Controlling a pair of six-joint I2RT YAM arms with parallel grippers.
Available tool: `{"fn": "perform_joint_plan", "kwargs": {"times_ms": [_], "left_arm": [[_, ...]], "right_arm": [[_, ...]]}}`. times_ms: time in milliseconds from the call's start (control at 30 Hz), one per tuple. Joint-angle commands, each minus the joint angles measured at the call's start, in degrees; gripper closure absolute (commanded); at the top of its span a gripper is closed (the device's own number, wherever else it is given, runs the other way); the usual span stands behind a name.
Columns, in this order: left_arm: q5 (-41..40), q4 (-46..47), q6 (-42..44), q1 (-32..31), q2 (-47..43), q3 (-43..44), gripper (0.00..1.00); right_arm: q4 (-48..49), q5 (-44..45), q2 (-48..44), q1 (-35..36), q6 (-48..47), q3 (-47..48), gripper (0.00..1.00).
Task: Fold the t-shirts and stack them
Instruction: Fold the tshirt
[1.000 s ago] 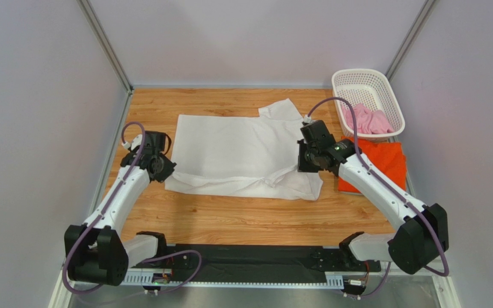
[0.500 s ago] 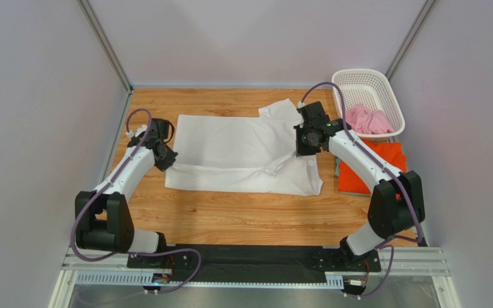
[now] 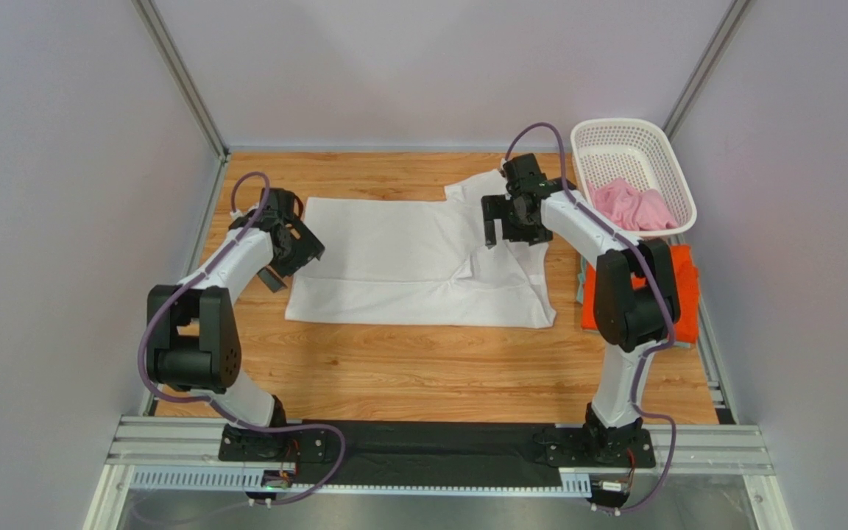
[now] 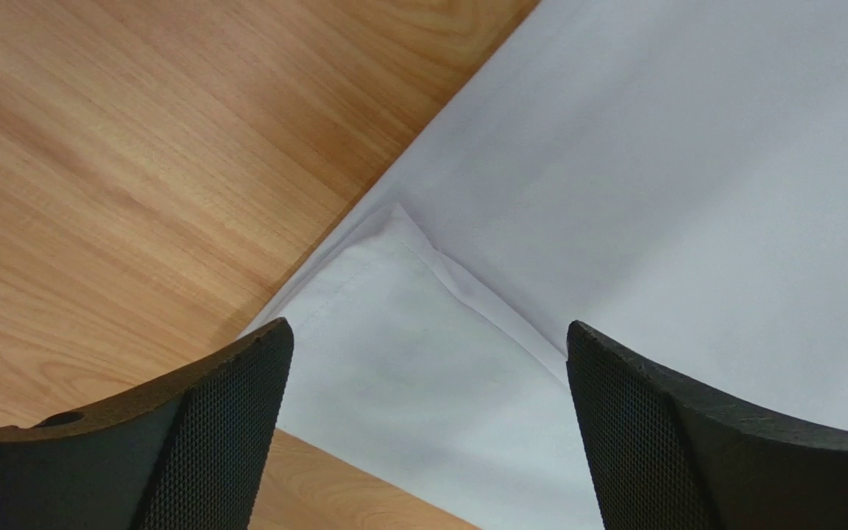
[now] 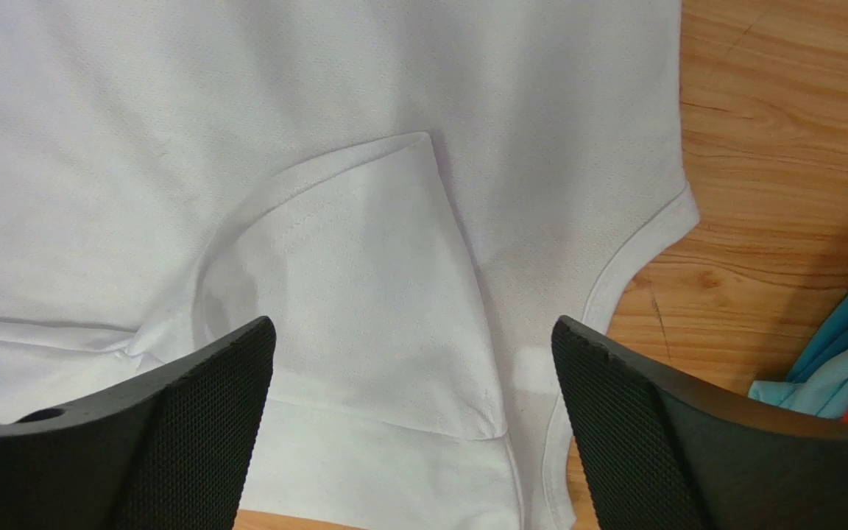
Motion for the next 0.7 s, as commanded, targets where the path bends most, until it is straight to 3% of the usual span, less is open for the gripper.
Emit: {"fn": "perform_joint_plan", "kwargs": {"times_ms": [0, 133, 300, 367, 667], "left_arm": [[3.7, -0.3, 1.4, 0.4, -3.9, 2.3, 0.0], [6.6, 0.1, 1.4, 0.3, -10.3, -1.9, 0.0], [12.7, 1.9, 2.6, 0.2, -14.3, -7.4, 0.0], [14.1, 2.2, 3.0, 0.2, -16.0, -10.2, 0.0], [11.4, 2.5, 4.1, 0.2, -28.4, -18.9, 0.0]], "right_arm": [[-0.9, 1.8, -3.1, 0.1, 0.8, 1.6, 0.0], [2.4, -1.7, -13.4, 1.1, 3.4, -7.7, 0.0], [9.8, -13.9, -19.2, 2.7, 6.1, -18.7, 0.0], [11.3, -18.1, -18.8, 3.7, 6.4, -21.0, 0.0], [12.7, -18.3, -7.9, 9.1, 7.5, -14.3, 0.0]]}}
